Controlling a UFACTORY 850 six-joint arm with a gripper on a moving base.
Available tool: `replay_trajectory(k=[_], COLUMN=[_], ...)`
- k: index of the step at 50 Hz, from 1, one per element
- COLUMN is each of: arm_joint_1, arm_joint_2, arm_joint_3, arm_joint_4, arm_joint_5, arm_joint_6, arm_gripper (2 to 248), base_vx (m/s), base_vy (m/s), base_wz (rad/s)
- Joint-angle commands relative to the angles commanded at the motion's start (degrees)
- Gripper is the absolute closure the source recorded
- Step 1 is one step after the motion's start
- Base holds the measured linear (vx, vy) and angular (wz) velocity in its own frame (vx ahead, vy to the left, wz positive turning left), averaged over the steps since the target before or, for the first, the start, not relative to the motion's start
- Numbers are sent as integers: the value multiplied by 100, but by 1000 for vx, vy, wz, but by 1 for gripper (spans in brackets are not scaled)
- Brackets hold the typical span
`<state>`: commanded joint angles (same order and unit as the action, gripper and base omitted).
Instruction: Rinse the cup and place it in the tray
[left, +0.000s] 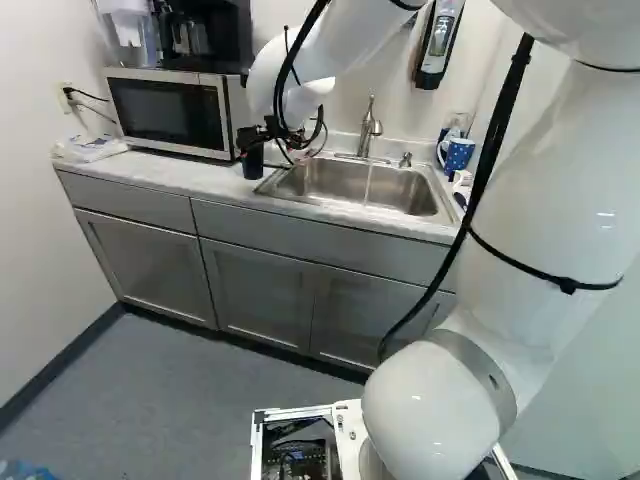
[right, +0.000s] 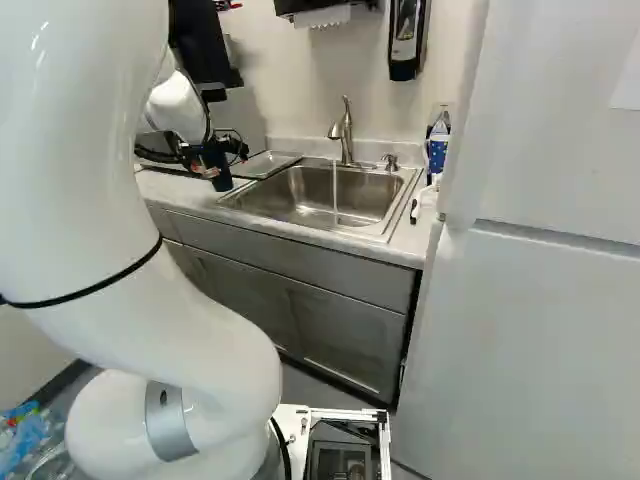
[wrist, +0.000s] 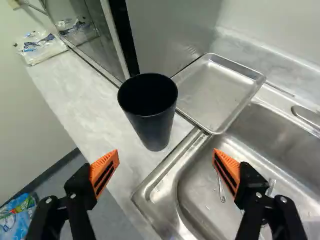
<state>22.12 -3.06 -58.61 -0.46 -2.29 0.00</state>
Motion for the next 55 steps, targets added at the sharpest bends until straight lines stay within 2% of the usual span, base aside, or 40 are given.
replay_trajectory(k=[22,55], arm_joint_1=[134,166], arm_joint_2=[-233,-436], arm_joint_3=[42,249], arm_joint_4=[0,0], arm_joint_5=[823,1825], arm_joint_6=[0,0], arm_gripper=[3,3], base_vx=[0,0], base_vy=[0,0], base_wz=[0,0])
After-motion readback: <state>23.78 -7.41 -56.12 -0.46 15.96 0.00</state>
